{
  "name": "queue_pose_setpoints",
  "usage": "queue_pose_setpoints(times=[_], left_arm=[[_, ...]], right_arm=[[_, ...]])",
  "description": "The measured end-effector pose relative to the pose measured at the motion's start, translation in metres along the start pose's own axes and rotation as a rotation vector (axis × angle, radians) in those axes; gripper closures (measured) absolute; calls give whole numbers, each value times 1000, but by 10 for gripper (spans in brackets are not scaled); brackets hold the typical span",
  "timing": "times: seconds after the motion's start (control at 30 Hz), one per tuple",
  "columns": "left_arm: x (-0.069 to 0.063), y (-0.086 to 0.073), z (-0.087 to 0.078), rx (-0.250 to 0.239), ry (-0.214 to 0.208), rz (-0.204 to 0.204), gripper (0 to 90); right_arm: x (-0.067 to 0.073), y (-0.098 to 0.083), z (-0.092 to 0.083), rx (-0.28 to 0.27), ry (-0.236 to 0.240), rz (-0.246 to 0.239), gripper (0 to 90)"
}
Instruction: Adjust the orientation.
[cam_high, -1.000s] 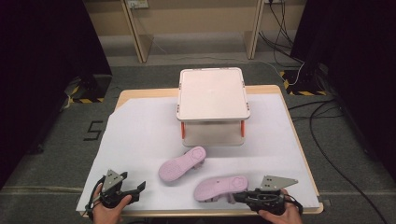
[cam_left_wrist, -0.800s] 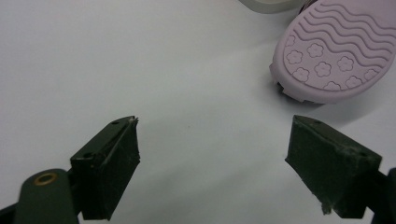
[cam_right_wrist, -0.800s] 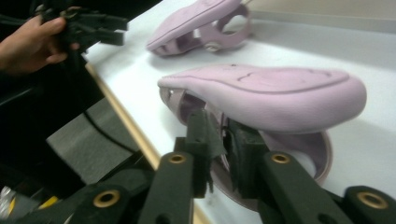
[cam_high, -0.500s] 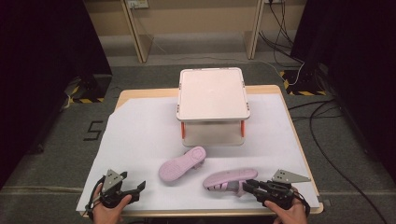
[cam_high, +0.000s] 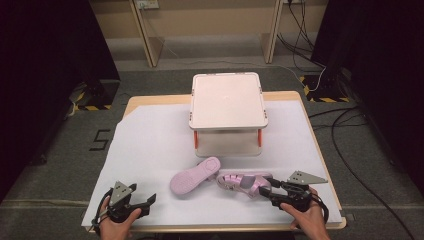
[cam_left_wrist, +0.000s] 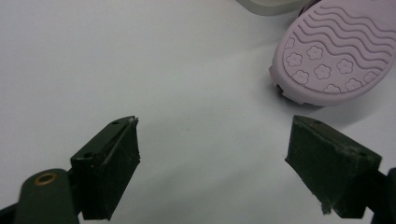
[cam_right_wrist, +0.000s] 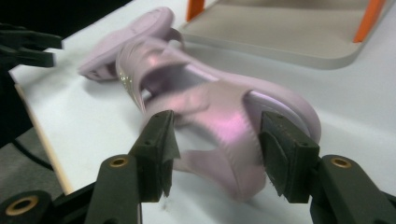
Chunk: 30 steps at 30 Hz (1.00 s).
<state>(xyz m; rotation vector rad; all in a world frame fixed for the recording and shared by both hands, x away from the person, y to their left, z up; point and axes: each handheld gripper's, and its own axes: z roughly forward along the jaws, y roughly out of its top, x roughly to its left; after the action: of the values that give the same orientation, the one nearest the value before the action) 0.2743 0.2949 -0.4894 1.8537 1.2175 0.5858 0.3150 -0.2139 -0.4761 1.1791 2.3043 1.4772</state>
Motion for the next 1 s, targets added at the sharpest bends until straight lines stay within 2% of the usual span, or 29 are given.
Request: queue_pose_setpoints(times=[0.03, 0.1, 0.13, 0.23, 0.33, 0.43, 0.5, 0.53, 0.57, 0.67, 0.77, 0.8, 0.87, 0.93, 1.0], left_arm=[[0, 0, 0, -2, 0, -1, 163], [0, 0, 0, -2, 2, -4, 163], [1, 0, 0, -3, 1, -5, 163], [1, 0, -1, -7, 0, -6, 163], [1, 0, -1, -8, 1, -8, 163], [1, 0, -1, -7, 0, -8, 163], [1, 0, -1, -10, -3, -5, 163], [1, 0, -1, -11, -2, -5, 163], [1, 0, -1, -11, -1, -5, 163], [1, 0, -1, -11, -4, -8, 163], [1, 1, -2, -15, -3, -6, 163], [1, 0, -2, -17, -2, -8, 163], [1, 0, -2, -16, -1, -10, 164], [2, 0, -3, -17, 1, -9, 163], [2, 0, -3, -19, 0, -8, 164]], right_arm=[[-3, 0, 3, 27, 13, -7, 484], [-7, 0, 7, 44, 28, 11, 525], [-8, 1, 10, 58, 34, -4, 540], [-7, 2, 10, 75, 10, -9, 545], [-4, 3, 3, 79, -10, 11, 488], [-4, 3, -1, 86, -56, -39, 487], [-6, 3, 0, 87, -65, -57, 480], [-6, 3, 1, 95, -62, -77, 511], [-6, 4, 3, 113, -49, -104, 582], [-4, 3, 5, 141, -62, -139, 703], [-3, 4, -1, 125, -26, -105, 752], [-2, 4, -4, 122, 1, -85, 754], [1, 4, -11, 127, 15, -63, 753], [3, 1, -19, 129, 28, -30, 752], [2, -2, -29, 120, 43, 29, 747]])
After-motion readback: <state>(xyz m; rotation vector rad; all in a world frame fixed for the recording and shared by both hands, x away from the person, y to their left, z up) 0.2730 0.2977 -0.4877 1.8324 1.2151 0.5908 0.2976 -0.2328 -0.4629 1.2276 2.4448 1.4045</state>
